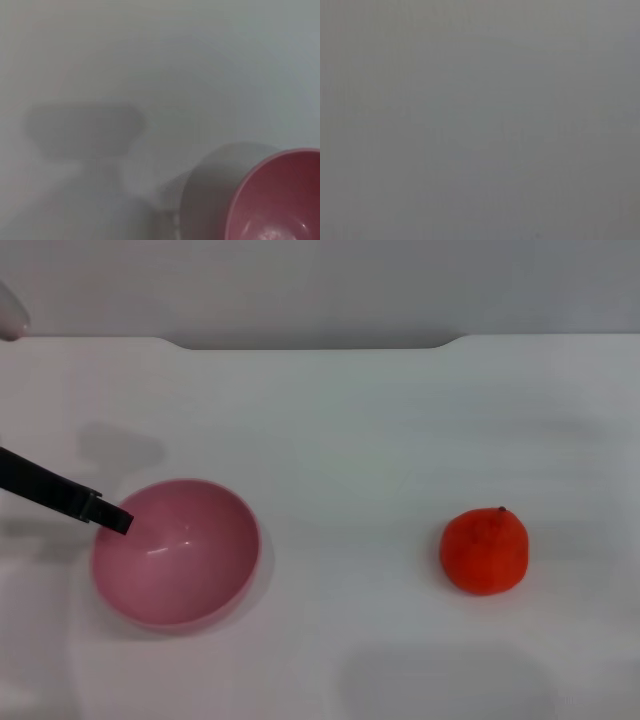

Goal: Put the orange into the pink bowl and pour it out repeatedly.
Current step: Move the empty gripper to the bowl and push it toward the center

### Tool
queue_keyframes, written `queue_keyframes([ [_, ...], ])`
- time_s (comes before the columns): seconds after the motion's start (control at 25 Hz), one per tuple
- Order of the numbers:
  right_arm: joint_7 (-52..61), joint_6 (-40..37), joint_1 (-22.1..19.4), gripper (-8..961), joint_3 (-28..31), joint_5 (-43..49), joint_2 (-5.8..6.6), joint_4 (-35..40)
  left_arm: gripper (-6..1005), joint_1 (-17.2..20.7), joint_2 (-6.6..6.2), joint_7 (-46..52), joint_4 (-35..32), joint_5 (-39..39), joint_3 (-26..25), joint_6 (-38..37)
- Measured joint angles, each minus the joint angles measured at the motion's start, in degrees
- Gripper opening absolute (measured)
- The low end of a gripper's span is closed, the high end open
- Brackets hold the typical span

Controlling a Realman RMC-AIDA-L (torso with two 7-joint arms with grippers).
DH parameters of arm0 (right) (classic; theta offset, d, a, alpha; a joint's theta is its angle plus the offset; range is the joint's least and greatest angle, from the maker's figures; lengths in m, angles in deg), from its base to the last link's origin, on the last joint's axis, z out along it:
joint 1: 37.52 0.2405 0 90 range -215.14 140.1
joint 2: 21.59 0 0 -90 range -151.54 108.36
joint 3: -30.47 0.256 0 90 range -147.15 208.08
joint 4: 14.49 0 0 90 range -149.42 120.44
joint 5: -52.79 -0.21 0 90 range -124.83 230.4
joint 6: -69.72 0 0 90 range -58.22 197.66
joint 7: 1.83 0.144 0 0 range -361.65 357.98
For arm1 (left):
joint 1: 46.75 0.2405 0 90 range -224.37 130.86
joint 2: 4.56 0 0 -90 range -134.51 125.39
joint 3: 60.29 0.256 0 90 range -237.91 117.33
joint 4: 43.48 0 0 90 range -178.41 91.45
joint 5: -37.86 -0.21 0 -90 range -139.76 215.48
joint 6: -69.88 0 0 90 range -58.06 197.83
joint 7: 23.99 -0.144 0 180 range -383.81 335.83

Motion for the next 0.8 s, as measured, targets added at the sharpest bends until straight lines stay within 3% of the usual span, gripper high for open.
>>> queue_keyframes([
  [0.8,0.0,-0.33,0.08,462,-0.71,0.0,-0.09,0.0,506,0.18,0.09,-0.59,5.94,-0.05,0.58,2.69],
])
